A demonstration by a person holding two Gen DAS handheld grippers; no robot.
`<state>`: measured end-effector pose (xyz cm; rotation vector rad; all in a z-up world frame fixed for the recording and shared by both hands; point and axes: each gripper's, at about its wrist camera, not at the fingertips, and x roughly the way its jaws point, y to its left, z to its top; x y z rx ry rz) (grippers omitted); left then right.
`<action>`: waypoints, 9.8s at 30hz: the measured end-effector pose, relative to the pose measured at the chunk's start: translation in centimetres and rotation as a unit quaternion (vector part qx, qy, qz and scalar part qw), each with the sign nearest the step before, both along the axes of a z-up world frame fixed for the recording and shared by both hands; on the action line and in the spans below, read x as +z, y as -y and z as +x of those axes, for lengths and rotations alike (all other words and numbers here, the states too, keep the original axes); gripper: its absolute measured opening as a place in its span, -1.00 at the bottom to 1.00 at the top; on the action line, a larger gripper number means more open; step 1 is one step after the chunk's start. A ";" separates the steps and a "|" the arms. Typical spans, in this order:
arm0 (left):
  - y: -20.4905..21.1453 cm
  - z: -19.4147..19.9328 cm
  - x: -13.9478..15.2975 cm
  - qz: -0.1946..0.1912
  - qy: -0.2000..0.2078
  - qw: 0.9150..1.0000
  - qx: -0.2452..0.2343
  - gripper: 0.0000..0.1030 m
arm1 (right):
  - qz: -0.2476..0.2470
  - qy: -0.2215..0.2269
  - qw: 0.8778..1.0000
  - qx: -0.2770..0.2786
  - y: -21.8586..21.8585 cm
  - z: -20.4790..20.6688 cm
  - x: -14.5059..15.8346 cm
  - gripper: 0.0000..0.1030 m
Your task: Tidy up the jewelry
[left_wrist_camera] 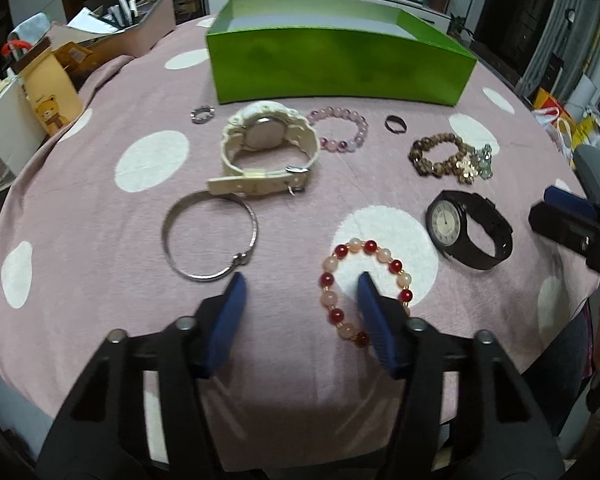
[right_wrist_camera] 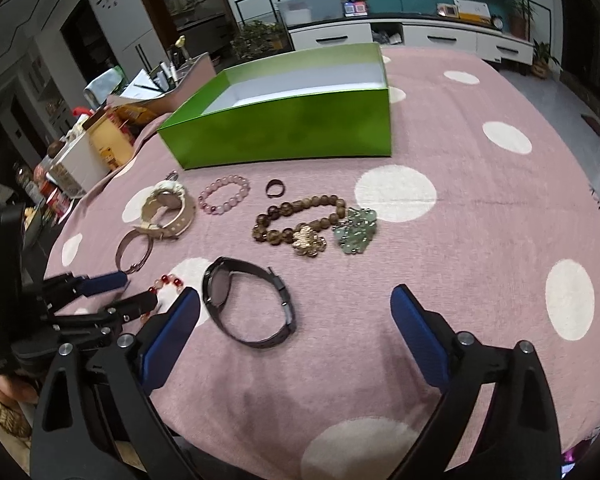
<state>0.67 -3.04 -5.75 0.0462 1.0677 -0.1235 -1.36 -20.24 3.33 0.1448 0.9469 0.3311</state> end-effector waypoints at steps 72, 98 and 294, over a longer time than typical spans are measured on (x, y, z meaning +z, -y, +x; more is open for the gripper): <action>-1.0 20.9 10.7 -0.044 0.093 0.995 0.011 -0.86 | 0.019 0.054 0.998 0.011 -1.6 18.8 4.3 -0.59; -7.6 12.1 8.5 -0.036 0.089 0.992 0.087 0.35 | 0.054 0.047 0.996 -0.055 5.1 10.1 3.8 -0.05; -8.3 3.5 2.4 -0.057 0.034 0.993 0.093 0.21 | -0.035 0.030 0.999 -0.022 2.2 2.7 -2.0 -0.05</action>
